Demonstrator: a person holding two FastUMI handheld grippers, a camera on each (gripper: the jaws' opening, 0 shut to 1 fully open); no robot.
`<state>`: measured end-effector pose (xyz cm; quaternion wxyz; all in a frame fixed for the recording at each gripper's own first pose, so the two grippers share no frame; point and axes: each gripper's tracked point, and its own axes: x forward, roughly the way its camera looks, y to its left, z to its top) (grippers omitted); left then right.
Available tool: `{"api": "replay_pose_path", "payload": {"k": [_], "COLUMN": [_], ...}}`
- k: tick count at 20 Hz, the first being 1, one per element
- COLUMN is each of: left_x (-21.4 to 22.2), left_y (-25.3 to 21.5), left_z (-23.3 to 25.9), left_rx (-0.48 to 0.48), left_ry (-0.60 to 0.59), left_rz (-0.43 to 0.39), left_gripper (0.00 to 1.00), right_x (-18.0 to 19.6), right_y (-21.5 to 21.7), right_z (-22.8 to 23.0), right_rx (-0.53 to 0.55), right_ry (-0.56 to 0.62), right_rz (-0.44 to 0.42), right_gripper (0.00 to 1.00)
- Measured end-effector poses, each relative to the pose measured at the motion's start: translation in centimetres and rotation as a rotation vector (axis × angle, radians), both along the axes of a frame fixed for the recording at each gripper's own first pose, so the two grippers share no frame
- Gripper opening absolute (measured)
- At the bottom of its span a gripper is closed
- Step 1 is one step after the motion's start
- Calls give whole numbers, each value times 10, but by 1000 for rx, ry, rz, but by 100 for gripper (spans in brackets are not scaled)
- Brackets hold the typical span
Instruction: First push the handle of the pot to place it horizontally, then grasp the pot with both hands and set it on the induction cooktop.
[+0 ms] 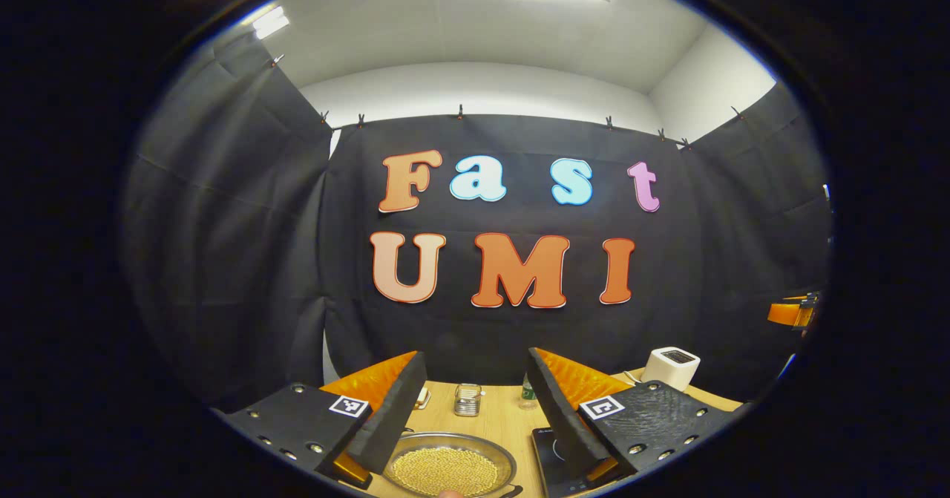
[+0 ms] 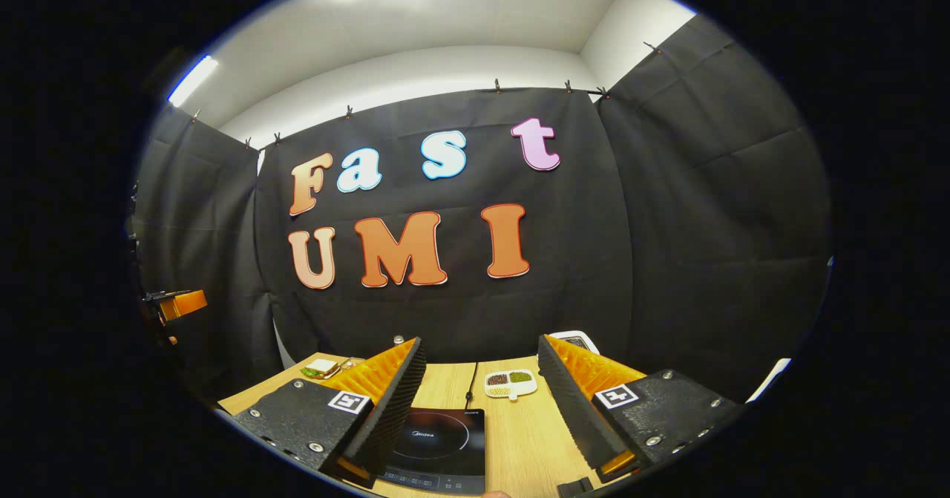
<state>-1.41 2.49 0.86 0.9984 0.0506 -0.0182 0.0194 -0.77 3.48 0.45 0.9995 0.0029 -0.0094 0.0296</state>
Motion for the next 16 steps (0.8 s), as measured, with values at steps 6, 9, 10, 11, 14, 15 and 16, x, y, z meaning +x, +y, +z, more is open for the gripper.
{"api": "replay_pose_path", "payload": {"k": [6, 9, 10, 11, 14, 15, 16], "left_x": [-9, -10, -9, -9, -6, -6, -5], "left_y": [13, 14, 16, 19, 21, 22, 25], "left_z": [-3, -9, -11, -13, -20, -23, -25], "left_rx": [-12, -6, -10, -12, -28, -36, -42], "left_ry": [3, 25, 30, 34, 48, 55, 61], "left_rz": [12, -4, -3, -4, -17, -20, -20], "left_gripper": [88, 88, 87, 88, 87, 87, 88], "right_x": [-2, -3, -2, -1, 2, 2, 3], "right_y": [9, 16, 15, 16, 22, 25, 26], "right_z": [4, 5, 6, 5, 4, 3, 3], "right_rx": [-12, -9, -11, -14, -21, -23, -25], "right_ry": [4, 0, -4, -8, -9, -8, -7], "right_rz": [2, 2, -4, -8, -7, -3, -3], "right_gripper": [95, 95, 95, 95, 95, 95, 95]}}
